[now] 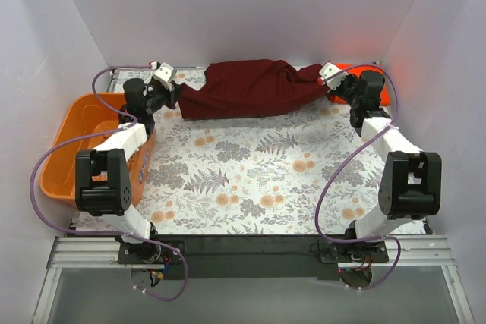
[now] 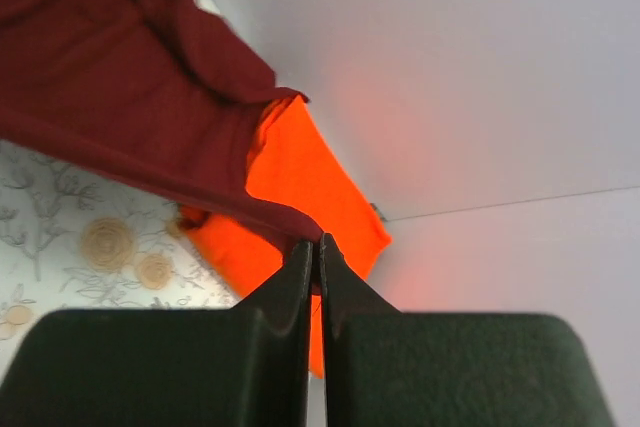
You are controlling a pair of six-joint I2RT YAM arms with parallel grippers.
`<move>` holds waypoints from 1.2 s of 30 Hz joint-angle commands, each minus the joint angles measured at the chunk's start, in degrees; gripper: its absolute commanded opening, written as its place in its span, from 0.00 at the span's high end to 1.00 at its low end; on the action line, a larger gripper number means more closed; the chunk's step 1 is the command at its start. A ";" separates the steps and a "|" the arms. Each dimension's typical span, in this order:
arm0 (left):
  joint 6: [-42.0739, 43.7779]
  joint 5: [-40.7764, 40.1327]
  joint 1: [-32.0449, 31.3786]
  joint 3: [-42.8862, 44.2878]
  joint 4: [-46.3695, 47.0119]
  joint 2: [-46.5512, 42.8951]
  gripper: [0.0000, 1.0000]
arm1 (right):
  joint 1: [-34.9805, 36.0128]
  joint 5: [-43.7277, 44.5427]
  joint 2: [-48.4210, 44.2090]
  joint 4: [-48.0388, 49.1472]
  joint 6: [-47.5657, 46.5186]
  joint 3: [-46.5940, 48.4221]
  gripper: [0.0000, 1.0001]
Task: Fold and stack the t-shirts
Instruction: Flatten the tshirt out
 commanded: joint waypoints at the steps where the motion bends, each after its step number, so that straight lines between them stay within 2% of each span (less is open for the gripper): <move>1: 2.82 -3.00 0.23 6.24 -3.84 -4.19 1.00 | -0.16 1.93 -1.38 3.51 -2.45 5.26 0.99; 3: 3.35 -0.55 0.32 8.10 -6.67 -5.42 1.00 | -0.16 2.11 -2.25 0.35 -3.33 6.93 0.99; 7: 9.30 4.11 0.41 13.99 -23.15 -9.98 1.00 | -0.16 1.94 -6.55 -7.56 -6.14 8.61 0.99; 9: 15.97 7.62 0.41 16.01 -32.47 -14.20 1.00 | -0.16 1.41 -10.49 -15.90 -8.51 8.70 0.99; 10: 18.88 10.43 0.32 16.19 -41.40 -15.61 1.00 | -0.25 1.06 -12.09 -18.88 -8.69 8.52 0.99; 11: 24.22 11.67 0.32 15.93 -45.92 -18.84 1.00 | -0.42 0.27 -13.84 -22.13 -9.13 7.30 0.99; 12: 28.01 12.55 0.41 15.58 -50.49 -20.26 1.00 | -0.51 -0.78 -17.78 -28.95 -11.74 6.33 0.99; 13: 31.53 14.39 0.41 14.88 -59.59 -22.11 1.00 | -0.60 -2.53 -19.90 -31.89 -13.25 4.93 0.99; 14: 38.18 15.28 0.41 14.01 -64.20 -23.69 1.00 | -0.51 -3.42 -22.27 -34.53 -15.27 1.00 0.99; 16: 44.89 15.81 0.41 9.53 -76.16 -28.96 1.00 | -0.60 -5.26 -30.01 -41.48 -21.32 -3.84 0.99; 17: 53.10 16.08 0.41 8.04 -80.55 -30.55 1.00 | -0.51 -5.36 -34.90 -43.59 -23.44 -8.48 0.99; 18: 55.53 15.91 0.41 4.63 -87.99 -34.22 0.98 | -0.51 -5.36 -37.22 -45.35 -25.20 -10.97 0.99; 20: 61.67 14.51 0.41 1.27 -95.50 -37.49 0.88 | -0.51 -4.84 -43.00 -53.87 -32.23 -14.40 0.97; 21: 68.85 13.28 0.32 -1.53 -103.28 -40.20 0.82 | -0.42 -4.14 -44.87 -56.07 -33.90 -17.81 0.88; 22: 70.75 11.61 0.32 -3.04 -105.62 -42.06 0.69 | -0.51 -3.17 -46.80 -61.14 -36.44 -18.98 0.74; 23: 69.89 9.33 0.32 -4.18 -106.34 -43.82 0.67 | -0.42 -2.82 -50.21 -63.10 -37.43 -20.21 0.62; 25: 68.66 7.82 0.32 -6.21 -106.44 -49.59 0.66 | -0.51 -2.99 -53.48 -66.71 -38.75 -21.80 0.54; 27: 68.83 8.08 0.32 -5.96 -106.26 -52.26 0.61 | -0.51 -4.04 -56.48 -69.97 -38.84 -20.67 0.32; 28: 67.53 8.69 0.32 -4.56 -106.00 -51.84 0.59 | -0.51 -5.17 -56.75 -70.50 -38.49 -20.05 0.27; 30: 62.27 11.40 0.32 -2.27 -103.03 -48.42 0.59 | -0.42 -5.80 -53.60 -70.24 -34.90 -18.21 0.26; 32: 54.79 12.30 0.32 1.07 -100.11 -40.35 0.58 | -0.42 -5.71 -44.74 -69.63 -27.27 -13.91 0.26; 33: 52.33 13.00 0.32 2.21 -96.54 -37.71 0.57 | -0.51 -5.63 -41.06 -69.80 -24.37 -12.15 0.29; 34: 45.61 13.35 0.23 5.09 -94.42 -32.29 0.56 | -0.51 -5.97 -37.36 -69.80 -21.47 -7.70 0.37; 36: 35.75 12.57 0.23 7.57 -85.29 -27.34 0.58 | -0.51 -6.42 -26.73 -69.80 -12.76 -3.37 0.42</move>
